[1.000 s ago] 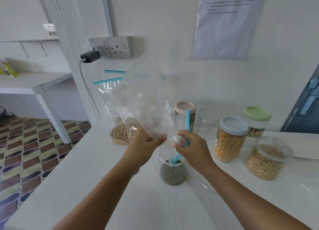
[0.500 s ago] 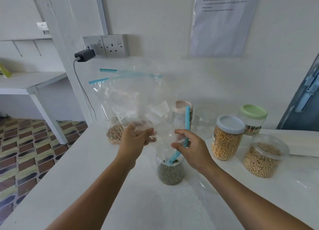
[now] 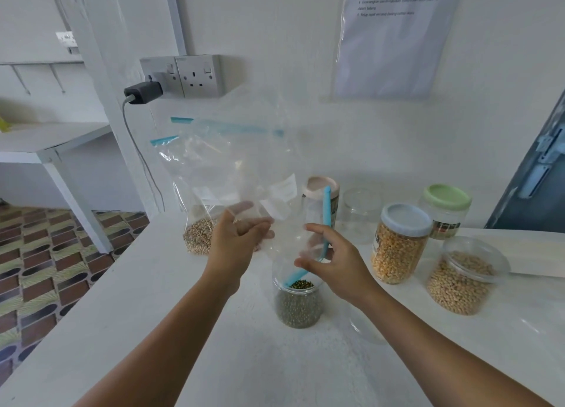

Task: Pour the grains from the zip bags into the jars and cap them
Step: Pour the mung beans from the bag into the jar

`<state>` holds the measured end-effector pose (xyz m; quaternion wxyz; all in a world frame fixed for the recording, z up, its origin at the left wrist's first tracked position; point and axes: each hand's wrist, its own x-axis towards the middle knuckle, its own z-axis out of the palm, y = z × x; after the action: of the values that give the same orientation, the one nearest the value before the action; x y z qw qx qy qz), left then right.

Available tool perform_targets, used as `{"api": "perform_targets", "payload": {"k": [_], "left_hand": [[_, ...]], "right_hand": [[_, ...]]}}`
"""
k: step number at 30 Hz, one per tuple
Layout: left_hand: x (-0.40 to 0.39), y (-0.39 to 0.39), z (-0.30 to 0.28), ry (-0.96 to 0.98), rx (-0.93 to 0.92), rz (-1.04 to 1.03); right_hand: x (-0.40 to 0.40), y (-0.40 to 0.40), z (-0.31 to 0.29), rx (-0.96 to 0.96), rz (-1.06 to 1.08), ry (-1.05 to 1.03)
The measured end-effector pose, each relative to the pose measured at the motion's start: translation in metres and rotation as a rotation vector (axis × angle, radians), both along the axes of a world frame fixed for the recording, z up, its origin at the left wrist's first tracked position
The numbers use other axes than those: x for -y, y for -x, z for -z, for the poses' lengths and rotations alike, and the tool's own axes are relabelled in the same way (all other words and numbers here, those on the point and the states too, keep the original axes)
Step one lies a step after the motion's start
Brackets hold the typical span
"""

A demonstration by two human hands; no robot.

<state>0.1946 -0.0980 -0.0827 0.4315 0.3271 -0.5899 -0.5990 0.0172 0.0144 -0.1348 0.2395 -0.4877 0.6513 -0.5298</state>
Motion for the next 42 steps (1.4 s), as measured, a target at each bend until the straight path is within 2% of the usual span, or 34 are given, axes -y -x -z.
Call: {"api": "perform_targets", "payload": {"k": [5, 9, 13, 19, 28, 35, 38, 42], "left_hand": [[-0.004, 0.002, 0.0, -0.018, 0.01, 0.047], [-0.003, 0.004, 0.001, 0.053, 0.128, 0.122], [-0.001, 0.006, 0.002, 0.037, 0.072, 0.053], [0.001, 0.007, 0.003, 0.032, 0.024, 0.008], [-0.001, 0.007, 0.004, 0.01, -0.001, 0.043], [-0.003, 0.007, 0.003, 0.007, -0.009, 0.079], [-0.005, 0.004, 0.002, 0.025, 0.044, 0.117], [-0.006, 0.003, 0.005, 0.046, 0.141, 0.155]], "right_hand": [[0.0, -0.003, -0.009, -0.042, 0.075, 0.039], [0.001, -0.005, -0.009, -0.062, 0.056, 0.037], [-0.001, -0.005, -0.006, -0.065, 0.029, 0.019], [-0.003, -0.002, -0.003, 0.028, -0.024, 0.007], [-0.001, -0.006, -0.009, -0.072, 0.047, 0.008], [-0.001, -0.01, -0.01, -0.069, -0.021, 0.005], [-0.002, -0.011, -0.012, -0.045, 0.052, 0.042], [-0.002, -0.011, -0.012, -0.038, 0.046, 0.063]]}}
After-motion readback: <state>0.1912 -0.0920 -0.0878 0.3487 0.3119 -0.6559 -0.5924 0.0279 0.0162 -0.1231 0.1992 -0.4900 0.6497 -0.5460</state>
